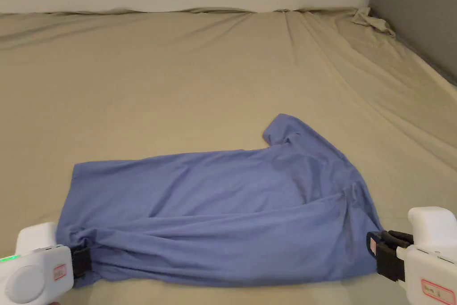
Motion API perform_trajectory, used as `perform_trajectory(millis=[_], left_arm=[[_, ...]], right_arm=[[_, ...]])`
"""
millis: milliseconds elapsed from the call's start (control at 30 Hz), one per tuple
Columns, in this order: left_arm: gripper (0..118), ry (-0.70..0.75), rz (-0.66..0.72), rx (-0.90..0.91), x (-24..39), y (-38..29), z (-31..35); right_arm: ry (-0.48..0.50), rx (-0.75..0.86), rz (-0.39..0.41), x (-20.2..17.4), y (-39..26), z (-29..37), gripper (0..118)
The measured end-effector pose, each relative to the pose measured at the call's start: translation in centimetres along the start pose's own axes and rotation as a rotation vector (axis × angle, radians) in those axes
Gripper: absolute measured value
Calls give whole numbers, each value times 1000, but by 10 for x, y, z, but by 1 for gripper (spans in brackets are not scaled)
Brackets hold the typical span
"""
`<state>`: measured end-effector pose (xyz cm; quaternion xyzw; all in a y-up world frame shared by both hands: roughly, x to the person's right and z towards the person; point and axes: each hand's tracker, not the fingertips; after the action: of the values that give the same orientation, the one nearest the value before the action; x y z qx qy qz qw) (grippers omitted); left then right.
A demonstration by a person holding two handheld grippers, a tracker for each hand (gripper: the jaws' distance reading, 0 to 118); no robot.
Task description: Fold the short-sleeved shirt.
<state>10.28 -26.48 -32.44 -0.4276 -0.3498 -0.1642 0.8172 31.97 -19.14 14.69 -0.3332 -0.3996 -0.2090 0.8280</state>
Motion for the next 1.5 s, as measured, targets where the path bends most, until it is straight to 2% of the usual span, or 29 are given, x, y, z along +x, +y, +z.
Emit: perform_trajectory(millis=[33, 100, 133, 167, 233, 267, 300, 333, 433, 500, 533, 600, 633, 700, 733, 767, 833, 900, 1000, 1200, 1300, 1433, 1500], left_arm=[[6, -74, 14, -6, 2, 1, 7], [6, 21, -45, -28, 14, -3, 27], [6, -45, -14, -54, 16, -8, 35], [6, -63, 5, -34, 15, -9, 44], [6, -114, 71, -45, 2, -4, 46], [6, -133, 89, -51, -2, -3, 48], [6, -129, 81, -46, -3, -3, 51], [6, -121, 69, -43, -2, -3, 53], [6, -84, 6, -47, -3, -2, 47], [6, -93, 26, -54, -5, -3, 44], [6, -86, 32, -54, -7, -2, 42], [6, -94, 48, -71, -14, 1, 39], [6, -105, 56, -78, -17, 0, 39], [6, -144, 58, -105, -25, 4, 43], [6, -157, 10, -122, -27, 6, 46], [6, -149, -44, -116, -27, 5, 51], [6, -151, -94, -117, -30, 7, 63], [6, -176, -89, -137, -37, 8, 74], [6, -235, -87, -180, -55, 4, 85], [6, -232, -21, -253, -92, -18, 103], [6, -219, -45, -283, -90, -34, 101], [6, -147, -64, -332, -79, -51, 62], [6, -114, -64, -356, -77, -54, 43]], right_arm=[[-25, -11, 3, 5, 0, -6, 2], [-34, -16, 11, 16, 2, -19, 2], [-44, -15, 1, 23, 2, -27, 24], [-41, -19, -22, 31, 3, -35, 37], [4, -108, -67, 49, 8, -58, 73], [15, -165, -92, 56, 8, -70, 118], [13, -108, -102, 64, 6, -73, 116], [-4, -143, -100, 67, 7, -83, 113], [-75, -251, -46, 74, -1, -113, 118], [-69, -317, -71, 75, -3, -125, 117], [-36, -363, -110, 77, -6, -129, 109], [-69, -325, -80, 76, -5, -118, 88], [-68, -309, -52, 77, -2, -109, 66], [16, -322, -96, 83, 5, -96, 17], [105, -320, -146, 90, 7, -86, 11], [101, -315, -159, 92, 10, -77, 11], [124, -311, -97, 90, 17, -60, 11], [131, -334, -89, 90, 18, -44, 11], [168, -372, -11, 82, 13, -21, 11], [180, -470, -36, 84, -17, 2, 11], [171, -503, -36, 80, -31, 1, 11], [120, -550, -38, 73, -46, -24, 11], [96, -568, -11, 69, -49, -34, 11]])
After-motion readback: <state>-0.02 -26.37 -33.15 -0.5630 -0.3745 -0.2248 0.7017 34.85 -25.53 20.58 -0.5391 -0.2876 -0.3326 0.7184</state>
